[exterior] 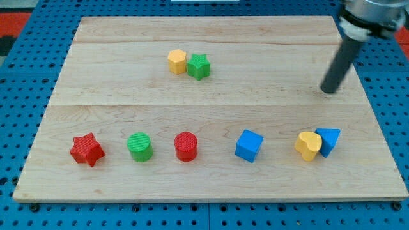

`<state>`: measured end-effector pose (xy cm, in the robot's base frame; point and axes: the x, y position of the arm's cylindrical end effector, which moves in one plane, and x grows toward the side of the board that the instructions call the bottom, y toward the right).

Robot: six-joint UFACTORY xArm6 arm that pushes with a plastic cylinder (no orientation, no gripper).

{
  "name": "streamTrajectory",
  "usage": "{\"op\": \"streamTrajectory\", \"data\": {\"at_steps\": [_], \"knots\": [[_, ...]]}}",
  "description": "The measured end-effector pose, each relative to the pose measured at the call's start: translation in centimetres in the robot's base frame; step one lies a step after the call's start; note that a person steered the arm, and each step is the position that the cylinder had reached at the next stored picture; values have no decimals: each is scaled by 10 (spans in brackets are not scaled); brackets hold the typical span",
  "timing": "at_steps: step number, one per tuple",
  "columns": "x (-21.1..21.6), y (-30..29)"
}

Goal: Push the green star into the blue cube

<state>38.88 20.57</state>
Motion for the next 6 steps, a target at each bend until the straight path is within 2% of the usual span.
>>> {"op": "streamTrajectory", "data": {"at_steps": [1, 2, 3, 4, 5, 6], "knots": [[-24, -59], [-31, -132], [-63, -175], [-60, -208], [-14, -215], [2, -227]]}}
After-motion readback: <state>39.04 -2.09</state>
